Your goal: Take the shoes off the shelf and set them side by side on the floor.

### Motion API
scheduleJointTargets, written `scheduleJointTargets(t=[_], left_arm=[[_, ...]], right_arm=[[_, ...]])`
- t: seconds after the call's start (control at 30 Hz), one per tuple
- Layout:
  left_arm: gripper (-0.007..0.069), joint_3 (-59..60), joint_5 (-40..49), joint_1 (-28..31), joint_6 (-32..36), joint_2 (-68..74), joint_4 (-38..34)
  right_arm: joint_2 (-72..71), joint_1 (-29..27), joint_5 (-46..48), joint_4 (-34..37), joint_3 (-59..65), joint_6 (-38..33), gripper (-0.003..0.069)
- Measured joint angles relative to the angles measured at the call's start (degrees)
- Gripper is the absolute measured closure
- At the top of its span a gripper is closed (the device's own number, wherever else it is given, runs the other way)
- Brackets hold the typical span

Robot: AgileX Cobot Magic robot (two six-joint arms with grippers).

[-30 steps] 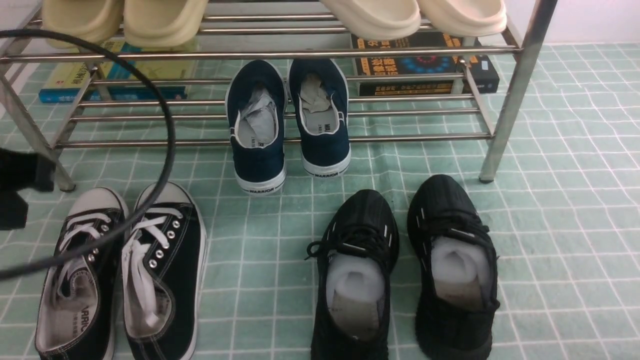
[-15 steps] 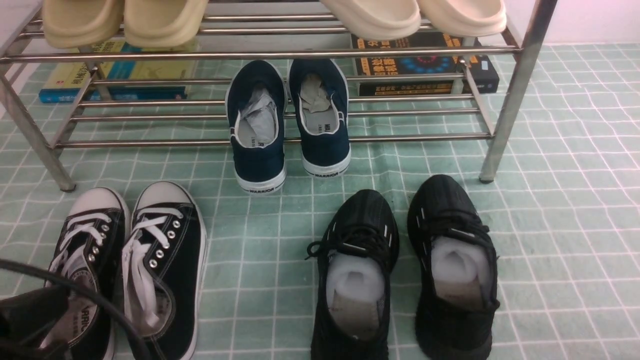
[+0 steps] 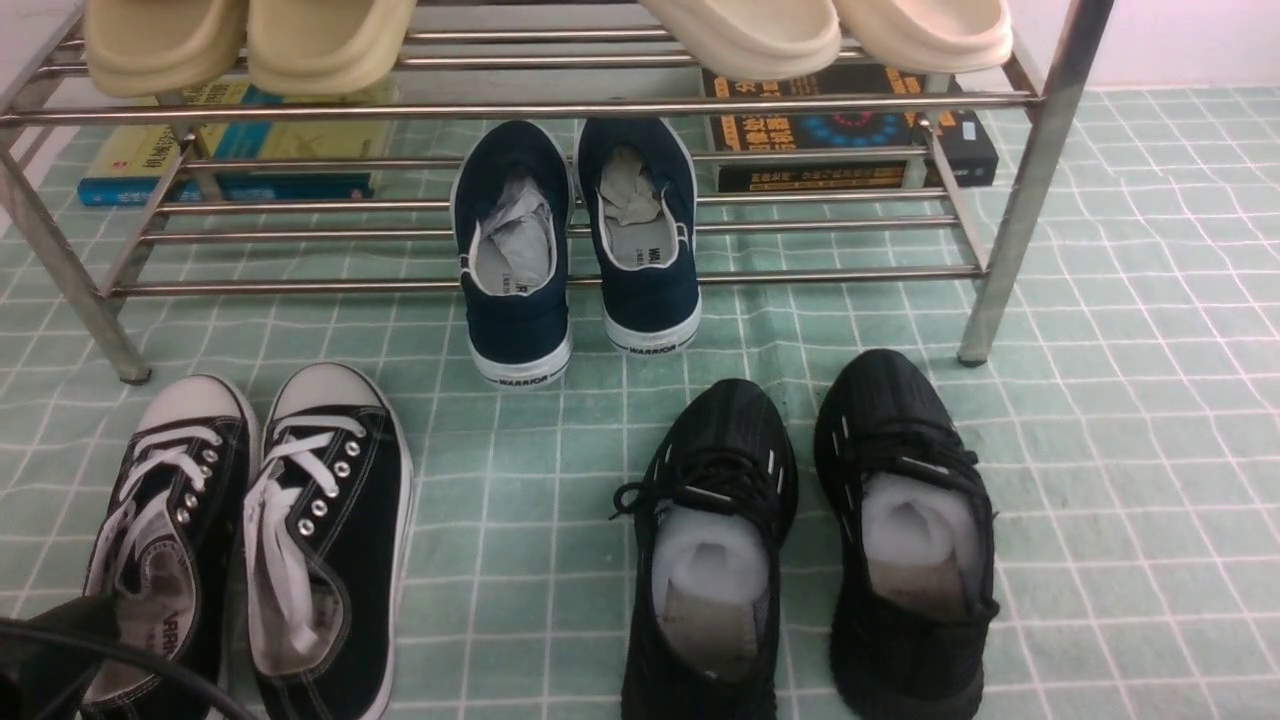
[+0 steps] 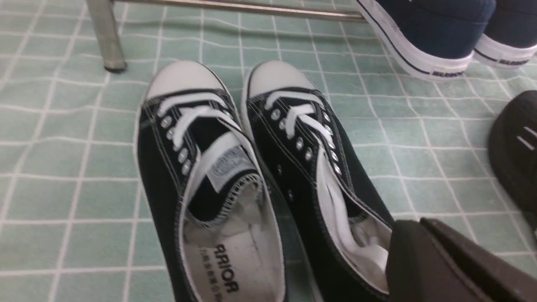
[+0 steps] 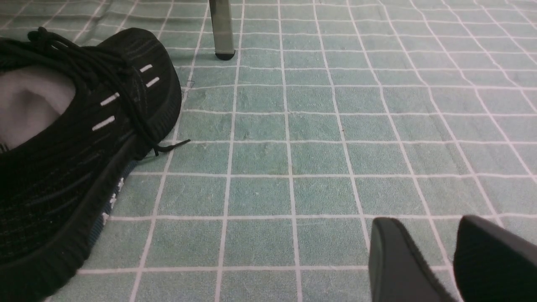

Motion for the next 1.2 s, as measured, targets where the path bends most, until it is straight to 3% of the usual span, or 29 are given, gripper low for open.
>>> scheduleJointTargets(t=[0.33,0.6,1.2], left_arm=[[0.0601,4.63,-3.9,0.0,-0.38,-2.12,3.84],[0.059,15.45,-6.23,0.0,-11.29,-14.48,16.82],[0.0574,17.37,-5.05,0.0,-13.96,-17.29,18.83]], right_arm=[[0.0,0.0,0.0,0.0,0.0,0.0,0.0421],[0.0,0.0,0.0,0.0,0.0,0.0,0.0421],[0.0,0.0,0.0,0.0,0.0,0.0,0.0421]])
